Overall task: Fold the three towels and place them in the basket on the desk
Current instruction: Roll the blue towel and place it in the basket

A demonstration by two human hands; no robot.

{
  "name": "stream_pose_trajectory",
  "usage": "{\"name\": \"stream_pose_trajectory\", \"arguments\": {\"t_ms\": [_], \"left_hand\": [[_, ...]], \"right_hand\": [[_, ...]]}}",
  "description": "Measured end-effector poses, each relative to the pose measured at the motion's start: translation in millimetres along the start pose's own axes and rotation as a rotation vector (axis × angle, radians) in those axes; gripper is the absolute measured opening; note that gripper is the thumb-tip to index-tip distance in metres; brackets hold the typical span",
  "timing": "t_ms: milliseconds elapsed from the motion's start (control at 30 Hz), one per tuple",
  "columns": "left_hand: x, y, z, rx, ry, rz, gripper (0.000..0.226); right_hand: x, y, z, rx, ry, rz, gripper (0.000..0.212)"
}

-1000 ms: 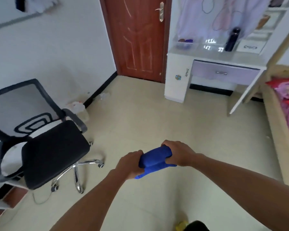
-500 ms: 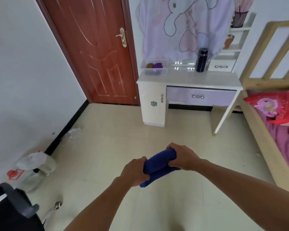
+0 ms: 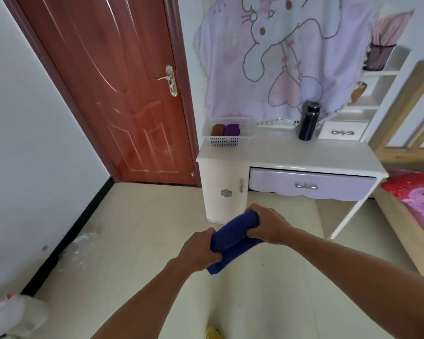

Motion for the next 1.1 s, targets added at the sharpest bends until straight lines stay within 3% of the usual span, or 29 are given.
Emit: {"name": "stream_pose_trajectory", "arguments": {"t_ms": [200,467,767,933,1100], "left_hand": [[17,-67,119,-0.048,0.024,-0.083,0.042],[43,-99,259,-0.125,0.053,-0.181,0.027],[79,-125,442,-0.1,-0.019,-0.298,0.042],[88,-134,492,-0.058,-0.063,-0.438,0.049],[92,-154,554,0.012,0.01,-0.535,0.057]], "right_hand": [[-1,-57,108,0.102,0.095,0.073,0.042],[57,-99,229,0.073,0.178,0.117,0.044],[133,-169,403,0.035,0.177,0.158,0.037],[148,-194,477,0.008,0.191,0.17,0.041],[160,-212,552,0.043,0.256,0.145,0.042]]}}
Point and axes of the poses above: each hand's wrist, its own z-axis towards the middle knuckle, its own y-axis out of the palm, x = y × z, the point moved 1 cm from there along z, towards the middle knuckle, and after that the axes turned 14 degrees about -z, right-handed, at the moved point
